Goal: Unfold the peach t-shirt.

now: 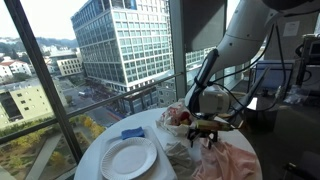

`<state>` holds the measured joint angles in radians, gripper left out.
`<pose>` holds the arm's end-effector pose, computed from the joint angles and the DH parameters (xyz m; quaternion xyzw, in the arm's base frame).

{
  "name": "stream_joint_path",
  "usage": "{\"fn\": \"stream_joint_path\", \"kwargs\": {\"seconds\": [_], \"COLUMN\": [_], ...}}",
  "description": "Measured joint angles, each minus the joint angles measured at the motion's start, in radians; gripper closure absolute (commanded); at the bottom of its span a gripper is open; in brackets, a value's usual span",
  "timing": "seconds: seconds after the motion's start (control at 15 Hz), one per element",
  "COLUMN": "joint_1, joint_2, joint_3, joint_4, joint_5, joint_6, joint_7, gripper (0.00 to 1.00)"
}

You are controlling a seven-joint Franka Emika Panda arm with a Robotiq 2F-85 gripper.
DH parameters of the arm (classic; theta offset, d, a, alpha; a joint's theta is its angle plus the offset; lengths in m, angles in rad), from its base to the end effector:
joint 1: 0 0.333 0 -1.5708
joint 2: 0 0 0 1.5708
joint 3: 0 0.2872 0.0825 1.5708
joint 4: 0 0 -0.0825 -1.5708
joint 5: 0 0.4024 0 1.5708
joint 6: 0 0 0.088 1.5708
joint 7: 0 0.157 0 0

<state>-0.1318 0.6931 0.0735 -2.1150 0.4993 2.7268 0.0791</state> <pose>0.5292 -0.0318 -0.0156 -0.9453 0.3027 0.0443 0.1131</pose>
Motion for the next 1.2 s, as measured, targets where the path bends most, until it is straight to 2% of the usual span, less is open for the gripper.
{"fn": "stream_joint_path", "kwargs": {"seconds": [0.13, 0.2, 0.27, 0.53, 0.87, 1.0, 1.2], "joint_1": [0.023, 0.036, 0.048, 0.088, 0.115, 0.114, 0.100], "joint_2": [0.033, 0.049, 0.064, 0.098, 0.090, 0.087, 0.071], "joint_3": [-0.037, -0.057, -0.075, -0.111, -0.122, -0.122, -0.115], "joint_4": [0.003, 0.005, 0.008, 0.022, 0.021, 0.021, 0.021], "joint_5": [-0.003, -0.006, -0.009, -0.021, -0.024, -0.023, -0.013], "joint_6": [0.044, 0.058, 0.065, 0.066, 0.066, 0.066, 0.067], "joint_7": [0.090, 0.136, 0.176, 0.285, 0.345, 0.351, 0.353], "gripper": [0.00, 0.25, 0.26, 0.57, 0.95, 1.00, 0.97]}}
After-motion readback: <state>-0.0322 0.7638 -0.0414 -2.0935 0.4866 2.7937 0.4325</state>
